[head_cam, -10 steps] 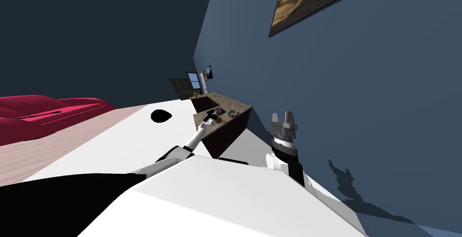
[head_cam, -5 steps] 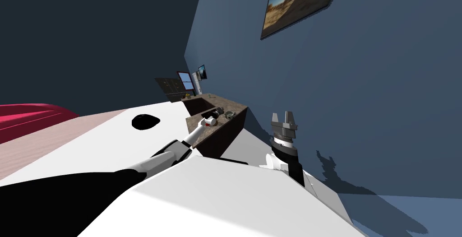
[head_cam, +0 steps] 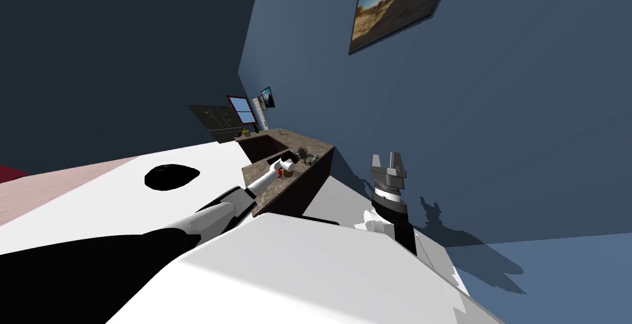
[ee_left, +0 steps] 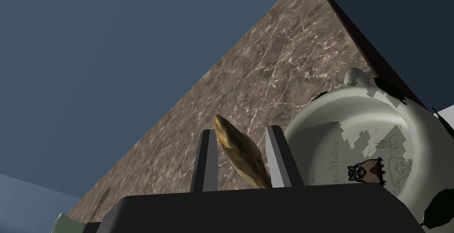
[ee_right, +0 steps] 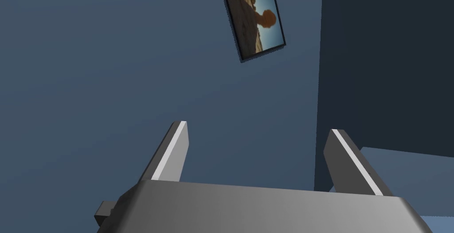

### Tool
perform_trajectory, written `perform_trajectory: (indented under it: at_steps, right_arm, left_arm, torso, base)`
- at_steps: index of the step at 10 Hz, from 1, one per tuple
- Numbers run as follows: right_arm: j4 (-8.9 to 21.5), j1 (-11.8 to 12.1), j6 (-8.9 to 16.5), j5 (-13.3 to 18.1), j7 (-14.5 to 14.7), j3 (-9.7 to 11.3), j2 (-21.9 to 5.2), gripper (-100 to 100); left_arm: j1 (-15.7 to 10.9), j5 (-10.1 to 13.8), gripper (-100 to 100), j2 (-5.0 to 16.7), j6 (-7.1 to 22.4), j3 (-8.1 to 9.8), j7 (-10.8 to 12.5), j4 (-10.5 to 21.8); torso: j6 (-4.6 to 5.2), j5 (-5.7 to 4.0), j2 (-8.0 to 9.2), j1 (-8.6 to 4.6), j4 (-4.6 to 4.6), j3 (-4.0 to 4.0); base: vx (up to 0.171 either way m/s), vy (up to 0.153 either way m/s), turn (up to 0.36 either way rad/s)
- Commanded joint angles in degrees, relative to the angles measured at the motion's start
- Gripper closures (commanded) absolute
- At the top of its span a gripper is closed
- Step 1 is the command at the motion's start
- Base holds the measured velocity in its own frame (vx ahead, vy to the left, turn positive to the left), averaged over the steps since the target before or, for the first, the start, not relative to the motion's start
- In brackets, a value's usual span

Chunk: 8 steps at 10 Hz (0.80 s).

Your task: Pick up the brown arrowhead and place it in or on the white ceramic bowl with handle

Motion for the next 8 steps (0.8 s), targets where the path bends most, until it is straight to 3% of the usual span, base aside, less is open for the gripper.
perform_trajectory:
  at_steps: [1,5,6,7,8]
  right_arm:
    - [0.00,0.00,0.00,0.00,0.00,0.00,0.00,0]
    - [0.00,0.00,0.00,0.00,0.00,0.00,0.00,0]
    - [0.00,0.00,0.00,0.00,0.00,0.00,0.00,0]
    - [0.00,0.00,0.00,0.00,0.00,0.00,0.00,0]
    - [0.00,0.00,0.00,0.00,0.00,0.00,0.00,0]
  left_arm:
    - [-0.76,-0.46,100,2.00,1.22,-2.36,-0.97,-0.35]
    - [-2.36,-1.57,100,5.97,3.58,-7.00,-2.73,-1.05]
    - [-2.06,-1.33,100,5.27,3.06,-6.18,-2.35,-0.93]
    - [-2.13,-1.37,-100,5.35,3.24,-6.32,-2.45,-0.96]
    - [-2.12,-1.37,-100,5.34,3.23,-6.31,-2.44,-0.96]
  torso:
    - [0.00,0.00,0.00,0.00,0.00,0.00]
    - [-0.06,-0.04,0.16,0.02,0.04,0.09]
    - [-0.04,-0.05,0.19,-0.02,0.05,0.11]
    - [-0.09,-0.06,0.33,-0.06,0.08,0.19]
    - [-0.09,-0.07,0.39,-0.07,0.10,0.23]
  base:
    - [0.082,0.015,-0.146]
    - [0.053,0.025,-0.119]
    - [0.004,0.002,-0.018]
    - [0.000,0.000,0.000]
    - [0.000,0.000,0.000]
